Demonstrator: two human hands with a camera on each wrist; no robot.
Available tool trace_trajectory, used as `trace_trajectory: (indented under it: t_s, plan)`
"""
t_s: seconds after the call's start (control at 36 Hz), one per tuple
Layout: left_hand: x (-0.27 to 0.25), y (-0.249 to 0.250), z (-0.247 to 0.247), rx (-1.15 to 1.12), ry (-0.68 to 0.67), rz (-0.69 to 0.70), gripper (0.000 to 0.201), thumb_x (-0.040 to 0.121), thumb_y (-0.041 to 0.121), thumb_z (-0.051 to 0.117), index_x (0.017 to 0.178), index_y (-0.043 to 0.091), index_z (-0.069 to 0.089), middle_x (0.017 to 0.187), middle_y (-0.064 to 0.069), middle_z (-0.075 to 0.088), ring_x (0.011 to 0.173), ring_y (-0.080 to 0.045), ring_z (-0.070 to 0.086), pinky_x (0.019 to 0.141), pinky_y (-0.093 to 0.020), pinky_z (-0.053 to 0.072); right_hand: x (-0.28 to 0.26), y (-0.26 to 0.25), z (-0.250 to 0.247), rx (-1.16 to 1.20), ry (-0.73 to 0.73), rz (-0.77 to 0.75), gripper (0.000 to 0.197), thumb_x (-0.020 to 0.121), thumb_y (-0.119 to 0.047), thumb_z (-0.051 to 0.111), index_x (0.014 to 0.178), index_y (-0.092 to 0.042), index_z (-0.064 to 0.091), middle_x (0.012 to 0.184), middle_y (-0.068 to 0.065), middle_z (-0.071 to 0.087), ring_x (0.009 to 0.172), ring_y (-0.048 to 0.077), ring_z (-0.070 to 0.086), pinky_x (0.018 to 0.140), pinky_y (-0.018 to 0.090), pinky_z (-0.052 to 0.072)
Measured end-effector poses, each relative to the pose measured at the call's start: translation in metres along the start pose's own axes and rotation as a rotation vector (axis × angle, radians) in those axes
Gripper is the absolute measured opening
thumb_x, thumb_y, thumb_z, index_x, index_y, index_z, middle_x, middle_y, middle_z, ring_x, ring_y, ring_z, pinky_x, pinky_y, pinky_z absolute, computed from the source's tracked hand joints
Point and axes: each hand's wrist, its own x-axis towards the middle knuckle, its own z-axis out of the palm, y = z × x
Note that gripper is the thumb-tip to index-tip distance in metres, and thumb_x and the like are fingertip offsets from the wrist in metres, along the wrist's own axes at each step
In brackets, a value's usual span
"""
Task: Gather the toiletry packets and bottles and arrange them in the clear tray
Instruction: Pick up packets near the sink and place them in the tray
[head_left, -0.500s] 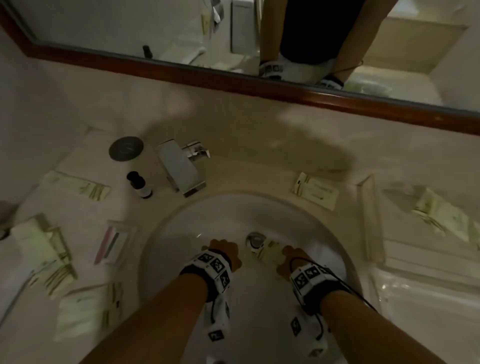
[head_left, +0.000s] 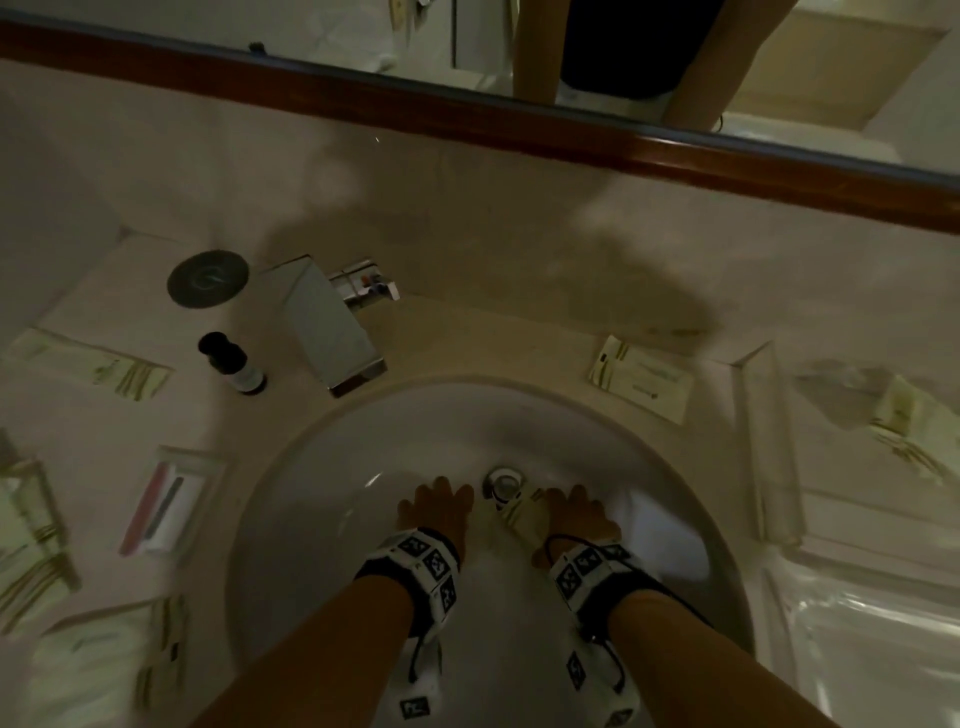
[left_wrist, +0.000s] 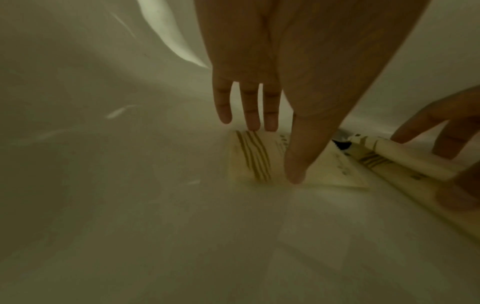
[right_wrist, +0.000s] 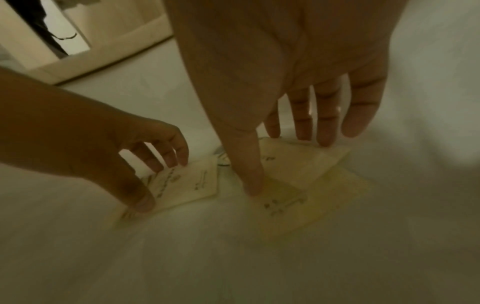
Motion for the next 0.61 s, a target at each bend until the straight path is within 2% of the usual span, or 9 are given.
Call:
trace_trajectory:
  t_s: [0.08, 0.14, 0.25, 0.31, 0.39, 0.44, 0.53, 0.61]
  plan:
    - [-0.001, 0.0, 0.0, 0.009, -0.032, -0.001, 0.09, 0.083, 0.025, 0.066, 0.149, 0.024, 0.004, 0.155, -0.013, 0.009, 0.14, -0.035, 0.016, 0.116, -0.051, 0.015, -0.001, 0.001, 0.002, -0.018, -0.01, -0.024, 0.071, 0.083, -0.037, 0.061, 0.141, -0.024, 0.023, 0.144, 0.009, 0.026, 0.126, 0.031, 0.036, 0.097, 0.041, 0.041]
    - [-0.003, 0.0, 0.0, -0.003, -0.04, -0.012, 0.093, 0.083, 0.025, 0.067, 0.149, 0.025, 0.002, 0.155, -0.013, 0.011, 0.141, -0.035, 0.015, 0.116, -0.051, 0.013, -0.002, 0.002, 0.003, -0.016, -0.01, -0.024, 0.065, 0.085, -0.036, 0.058, 0.14, -0.023, 0.026, 0.143, 0.009, 0.028, 0.125, 0.03, 0.037, 0.096, 0.041, 0.04]
    - [-0.007, -0.001, 0.002, 0.012, -0.061, -0.012, 0.088, 0.089, 0.028, 0.058, 0.15, 0.023, -0.005, 0.155, -0.011, 0.016, 0.144, -0.035, 0.009, 0.117, -0.051, 0.006, -0.005, 0.002, 0.0, 0.014, -0.007, -0.027, 0.052, 0.088, -0.034, 0.051, 0.134, -0.019, 0.033, 0.133, 0.009, 0.039, 0.119, 0.03, 0.045, 0.093, 0.04, 0.043]
    - [-0.01, -0.002, 0.001, 0.018, -0.061, 0.0, 0.078, 0.092, 0.027, 0.053, 0.15, 0.023, 0.001, 0.155, -0.01, 0.018, 0.144, -0.033, 0.011, 0.117, -0.05, 0.006, -0.007, 0.002, -0.002, 0.035, -0.026, -0.041, 0.046, 0.09, -0.031, 0.046, 0.133, -0.016, 0.035, 0.133, 0.01, 0.042, 0.12, 0.03, 0.046, 0.094, 0.039, 0.043]
    - [-0.019, -0.003, -0.003, -0.035, -0.033, 0.045, 0.059, 0.096, 0.022, 0.043, 0.149, 0.022, 0.016, 0.153, -0.008, 0.025, 0.141, -0.027, 0.022, 0.118, -0.042, 0.013, -0.012, 0.004, -0.006, 0.088, -0.05, -0.056, 0.04, 0.096, -0.028, 0.038, 0.133, -0.013, 0.039, 0.137, 0.011, 0.045, 0.124, 0.028, 0.046, 0.105, 0.037, 0.038]
    - [-0.028, -0.005, -0.008, -0.091, -0.004, 0.092, 0.054, 0.096, 0.018, 0.045, 0.146, 0.019, 0.025, 0.148, -0.01, 0.032, 0.136, -0.025, 0.032, 0.115, -0.037, 0.023, -0.018, 0.004, -0.011, 0.101, -0.05, -0.059, 0.039, 0.098, -0.025, 0.036, 0.134, -0.01, 0.04, 0.14, 0.011, 0.045, 0.127, 0.025, 0.045, 0.108, 0.034, 0.035]
    - [-0.039, -0.006, -0.016, -0.152, 0.031, 0.146, 0.043, 0.094, 0.014, 0.047, 0.136, 0.015, 0.037, 0.137, -0.013, 0.044, 0.124, -0.027, 0.045, 0.103, -0.034, 0.036, -0.028, 0.004, -0.017, 0.104, 0.013, -0.061, 0.034, 0.098, -0.022, 0.039, 0.129, -0.011, 0.047, 0.136, 0.01, 0.05, 0.123, 0.025, 0.049, 0.103, 0.031, 0.038]
    - [-0.055, -0.005, -0.029, -0.222, 0.056, 0.174, 0.034, 0.094, 0.012, 0.046, 0.127, 0.01, 0.042, 0.129, -0.015, 0.05, 0.115, -0.027, 0.05, 0.095, -0.033, 0.042, -0.045, 0.001, -0.026, 0.149, 0.052, -0.034, 0.036, 0.097, -0.02, 0.04, 0.132, -0.015, 0.046, 0.137, 0.009, 0.049, 0.123, 0.025, 0.049, 0.1, 0.031, 0.04]
